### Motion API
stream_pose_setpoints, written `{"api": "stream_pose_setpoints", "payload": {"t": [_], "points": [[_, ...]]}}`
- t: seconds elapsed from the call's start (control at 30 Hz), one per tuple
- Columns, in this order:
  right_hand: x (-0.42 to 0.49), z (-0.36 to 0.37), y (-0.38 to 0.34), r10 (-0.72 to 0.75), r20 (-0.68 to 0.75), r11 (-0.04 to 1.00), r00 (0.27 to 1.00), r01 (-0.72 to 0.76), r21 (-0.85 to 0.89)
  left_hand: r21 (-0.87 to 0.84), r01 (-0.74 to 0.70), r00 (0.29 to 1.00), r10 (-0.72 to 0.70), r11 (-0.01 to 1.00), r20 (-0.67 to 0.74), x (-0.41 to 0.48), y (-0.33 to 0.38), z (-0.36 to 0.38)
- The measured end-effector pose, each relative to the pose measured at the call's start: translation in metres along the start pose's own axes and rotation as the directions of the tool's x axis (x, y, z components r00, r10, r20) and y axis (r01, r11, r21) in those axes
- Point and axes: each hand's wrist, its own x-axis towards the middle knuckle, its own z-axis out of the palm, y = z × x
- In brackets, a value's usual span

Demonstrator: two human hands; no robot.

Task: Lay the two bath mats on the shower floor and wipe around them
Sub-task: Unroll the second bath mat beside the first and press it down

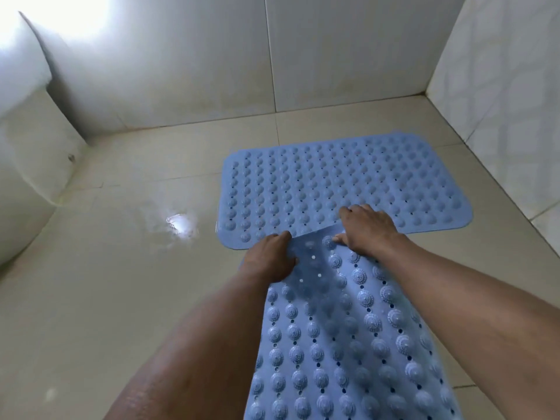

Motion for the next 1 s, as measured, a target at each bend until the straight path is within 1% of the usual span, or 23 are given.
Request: {"api": "stream_pose_setpoints", "payload": {"t": [0.07,0.13,0.23,0.3,0.33,0.37,0.4,0.43,0.5,0.57,0.6,0.7,0.77,0.87,0.93,1.0], "points": [[-0.001,0.021,0.008,0.028,-0.004,0.997,1.000,-0.028,0.072,-0.029,-0.007,1.000,0.007,1.000,-0.005,0.001,-0.002,0.016],[-0.002,0.040,0.013,0.052,-0.023,0.979,0.998,-0.046,0.200,-0.085,0.006,1.000,-0.006,0.996,-0.002,0.003,-0.003,0.029],[-0.005,0.054,0.021,0.126,-0.079,0.879,0.989,-0.075,0.471,-0.150,0.063,0.998,-0.057,0.987,0.041,0.004,-0.006,0.047],[-0.010,0.059,0.028,0.256,-0.172,0.842,0.951,-0.132,0.523,-0.134,0.075,0.996,-0.067,0.988,0.061,-0.005,-0.007,0.065],[-0.014,0.063,0.031,0.344,-0.203,0.833,0.917,-0.198,0.517,-0.095,0.069,0.996,-0.063,0.993,0.066,-0.013,-0.006,0.077],[-0.020,0.066,0.033,0.432,-0.196,0.809,0.880,-0.281,0.517,-0.048,0.060,0.996,-0.057,0.997,0.071,-0.022,-0.004,0.090],[-0.026,0.070,0.035,0.510,-0.138,0.764,0.849,-0.373,0.527,-0.014,0.057,0.995,-0.056,0.998,0.077,-0.031,-0.002,0.102],[-0.032,0.074,0.036,0.569,-0.048,0.708,0.821,-0.460,0.536,0.001,0.062,0.995,-0.062,0.998,0.078,-0.038,0.000,0.111],[-0.044,0.084,0.036,0.629,0.139,0.598,0.765,-0.590,0.543,0.009,0.080,0.994,-0.081,0.997,0.074,-0.042,0.000,0.119],[-0.051,0.090,0.034,0.632,0.260,0.529,0.730,-0.652,0.544,0.033,0.075,0.993,-0.078,0.997,0.086,-0.038,-0.005,0.116],[-0.053,0.089,0.034,0.622,0.283,0.517,0.730,-0.654,0.552,0.053,0.070,0.992,-0.075,0.996,0.098,-0.036,-0.008,0.112],[-0.053,0.081,0.039,0.607,0.277,0.517,0.744,-0.635,0.573,0.087,0.084,0.986,-0.096,0.993,0.135,-0.033,-0.016,0.101],[-0.054,0.073,0.043,0.597,0.299,0.482,0.745,-0.630,0.609,0.078,0.127,0.976,-0.138,0.989,0.167,-0.034,-0.016,0.096],[-0.056,0.066,0.048,0.531,0.357,0.387,0.768,-0.595,0.704,0.014,0.221,0.954,-0.219,0.975,0.204,-0.037,-0.007,0.094],[-0.058,0.064,0.049,0.450,0.445,0.283,0.774,-0.596,0.751,-0.031,0.266,0.946,-0.254,0.964,0.199,-0.042,-0.002,0.095],[-0.060,0.061,0.051,0.355,0.523,0.190,0.775,-0.607,0.771,-0.051,0.242,0.959,-0.231,0.969,0.162,-0.048,0.001,0.097]]}}
